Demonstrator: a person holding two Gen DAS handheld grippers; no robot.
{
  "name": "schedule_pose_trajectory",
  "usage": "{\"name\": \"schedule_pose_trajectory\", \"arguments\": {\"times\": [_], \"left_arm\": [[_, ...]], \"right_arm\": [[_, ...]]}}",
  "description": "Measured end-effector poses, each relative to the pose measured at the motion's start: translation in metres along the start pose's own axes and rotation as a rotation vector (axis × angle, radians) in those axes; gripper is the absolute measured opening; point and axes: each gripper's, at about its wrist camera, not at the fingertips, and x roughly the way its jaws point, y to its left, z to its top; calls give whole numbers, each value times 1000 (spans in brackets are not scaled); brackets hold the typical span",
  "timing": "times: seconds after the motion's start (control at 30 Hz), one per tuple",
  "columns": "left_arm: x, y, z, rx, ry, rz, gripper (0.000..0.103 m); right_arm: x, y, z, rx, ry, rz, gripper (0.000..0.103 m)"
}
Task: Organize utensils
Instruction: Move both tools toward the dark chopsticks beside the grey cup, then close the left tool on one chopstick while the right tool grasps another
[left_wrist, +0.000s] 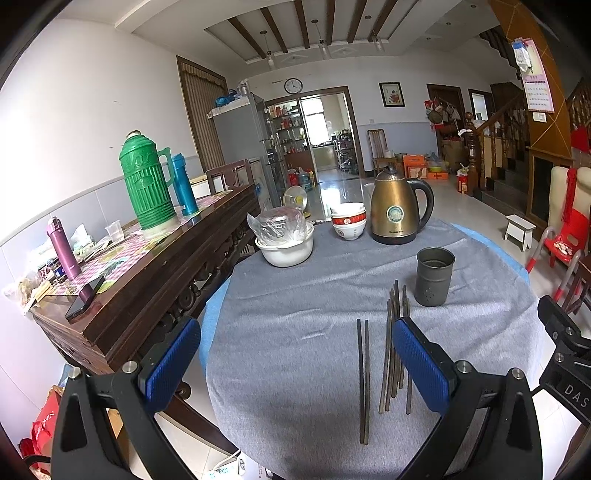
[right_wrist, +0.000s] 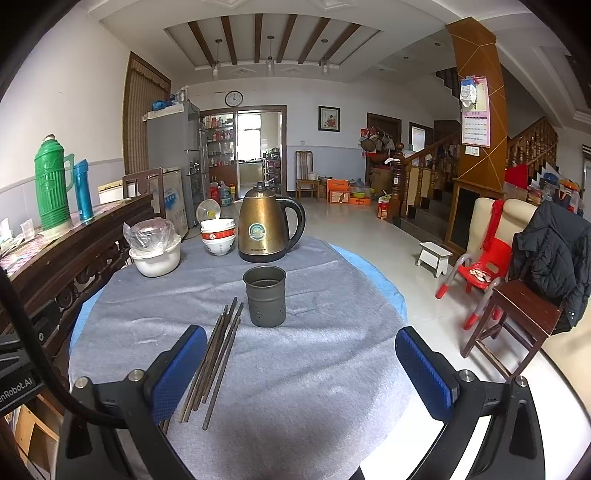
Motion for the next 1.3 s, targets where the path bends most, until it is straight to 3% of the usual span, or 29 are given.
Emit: {"name": "schedule_pose_trajectory", "arguments": {"times": [0.17,0.4,0.53,0.57,0.73,1.0,1.3], "left_arm": [[3,0,-2,-9,20,-12,103],[19,1,-5,-48,90,-42,103],[33,-1,-10,-39,99,-34,103],[37,-1,-11,-37,102,-32,103],[63,-5,-20,-43,165,-39,103],[105,-12,-28,-47,228,-51,103],[154,-22,-33,-38,320,-61,103]], "right_arm": [[5,1,-2,-3,-1,-6,103],[18,7,-3,-15,88,-8,103],[27,8,-7,-18,56,-16,103],[30,8,-8,-22,103,-15,103],[51,4,-9,-14,139,-14,103],[100,1,-6,42,212,71,102],[166,11,-10,86,334,167,88]]}}
